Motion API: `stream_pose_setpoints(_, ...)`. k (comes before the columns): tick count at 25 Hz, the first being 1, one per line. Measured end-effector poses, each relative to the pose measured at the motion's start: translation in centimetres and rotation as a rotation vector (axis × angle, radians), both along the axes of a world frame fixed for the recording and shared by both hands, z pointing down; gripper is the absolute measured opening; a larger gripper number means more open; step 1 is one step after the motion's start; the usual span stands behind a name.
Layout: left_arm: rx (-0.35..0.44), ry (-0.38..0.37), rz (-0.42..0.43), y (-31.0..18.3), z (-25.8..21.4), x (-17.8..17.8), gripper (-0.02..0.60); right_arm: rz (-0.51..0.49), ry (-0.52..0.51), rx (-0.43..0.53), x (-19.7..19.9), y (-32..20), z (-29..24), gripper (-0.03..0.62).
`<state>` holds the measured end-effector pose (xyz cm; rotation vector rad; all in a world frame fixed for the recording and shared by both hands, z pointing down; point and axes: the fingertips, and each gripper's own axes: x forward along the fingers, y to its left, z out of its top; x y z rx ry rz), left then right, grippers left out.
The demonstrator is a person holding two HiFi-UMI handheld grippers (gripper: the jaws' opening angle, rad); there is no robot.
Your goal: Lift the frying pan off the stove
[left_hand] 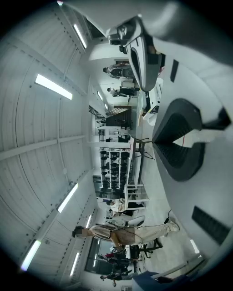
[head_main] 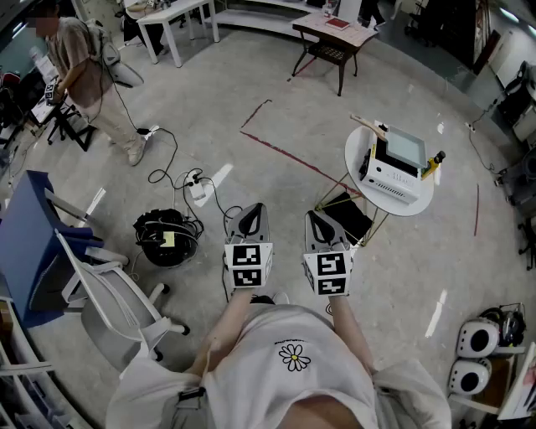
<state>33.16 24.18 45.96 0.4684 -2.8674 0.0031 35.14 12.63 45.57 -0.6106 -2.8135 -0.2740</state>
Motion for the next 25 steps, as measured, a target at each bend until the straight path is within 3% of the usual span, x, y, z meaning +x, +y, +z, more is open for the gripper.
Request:
stream_pose_setpoints(10, -0.007, 0.027, 0.002, -0.4, 0.7, -2.3, 0.0, -0.005, 0.018, -0.015, -2.4, -0.4, 0.7, 0.002)
stream_pose_setpoints(17, 0.001, 0.046, 0.019, -1.1, 1.2, -4.1, 0.0, 0.023, 0.04, -0.102, -4.4, -1.7, 1.0, 0.002)
stream_pose_setpoints(25, 0.008, 0.057, 0.023, -2.1, 1.5, -8.4, 0.0, 0.024, 0.064, -0.08, -7.7, -3.3, 2.0, 0.003)
